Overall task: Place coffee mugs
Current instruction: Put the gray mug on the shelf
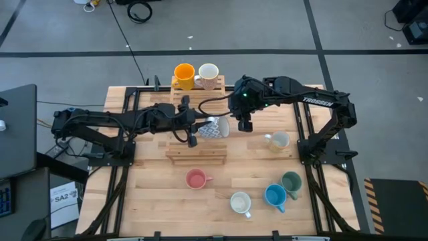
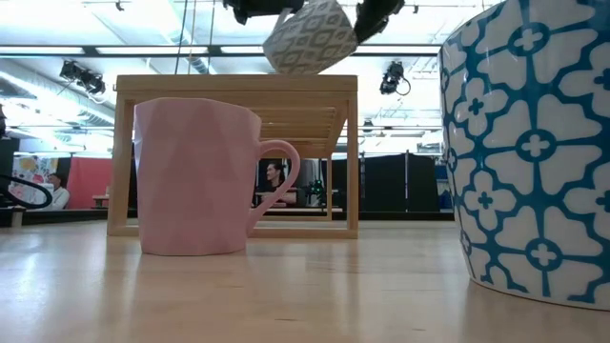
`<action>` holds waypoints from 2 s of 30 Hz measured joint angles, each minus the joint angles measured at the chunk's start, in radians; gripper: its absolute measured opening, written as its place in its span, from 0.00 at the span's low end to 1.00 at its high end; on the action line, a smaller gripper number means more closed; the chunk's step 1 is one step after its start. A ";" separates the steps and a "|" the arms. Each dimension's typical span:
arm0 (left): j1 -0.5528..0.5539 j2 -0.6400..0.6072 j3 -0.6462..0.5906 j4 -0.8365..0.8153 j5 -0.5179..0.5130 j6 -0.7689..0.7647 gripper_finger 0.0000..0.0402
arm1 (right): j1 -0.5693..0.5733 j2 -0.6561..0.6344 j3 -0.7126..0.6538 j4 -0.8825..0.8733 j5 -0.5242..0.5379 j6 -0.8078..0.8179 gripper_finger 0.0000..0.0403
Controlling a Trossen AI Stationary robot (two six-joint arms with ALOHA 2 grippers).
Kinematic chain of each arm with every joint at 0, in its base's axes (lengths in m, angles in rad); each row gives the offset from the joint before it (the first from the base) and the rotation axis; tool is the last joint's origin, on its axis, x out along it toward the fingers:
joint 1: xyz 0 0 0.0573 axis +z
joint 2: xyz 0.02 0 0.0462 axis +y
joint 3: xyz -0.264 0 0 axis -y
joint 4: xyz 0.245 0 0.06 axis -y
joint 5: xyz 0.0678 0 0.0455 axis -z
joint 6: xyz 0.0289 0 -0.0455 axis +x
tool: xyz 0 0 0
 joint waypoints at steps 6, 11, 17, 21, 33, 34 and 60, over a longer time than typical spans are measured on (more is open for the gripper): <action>0.000 0.000 0.000 -0.009 -0.036 0.000 0.18 | -0.021 0.000 0.000 -0.077 -0.001 0.201 0.38; 0.000 0.000 0.000 -0.014 -0.038 0.000 0.18 | -0.051 0.008 -0.003 -0.108 -0.038 0.351 0.38; 0.000 0.000 0.000 -0.015 -0.040 0.000 0.15 | -0.084 0.010 -0.061 -0.090 -0.108 0.457 0.37; 0.000 0.000 0.000 -0.015 -0.068 0.001 0.14 | -0.101 0.011 -0.095 -0.084 -0.113 0.494 0.37; 0.000 0.000 0.000 -0.013 -0.378 0.007 0.13 | -0.133 0.011 -0.127 0.024 -0.205 0.581 0.37; 0.000 0.000 0.000 -0.013 -0.413 0.008 0.13 | -0.138 0.011 -0.127 0.038 -0.214 0.597 0.36; -0.014 0.000 0.000 0.239 -0.649 0.224 0.13 | -0.269 0.011 -0.127 0.452 -0.527 1.045 0.36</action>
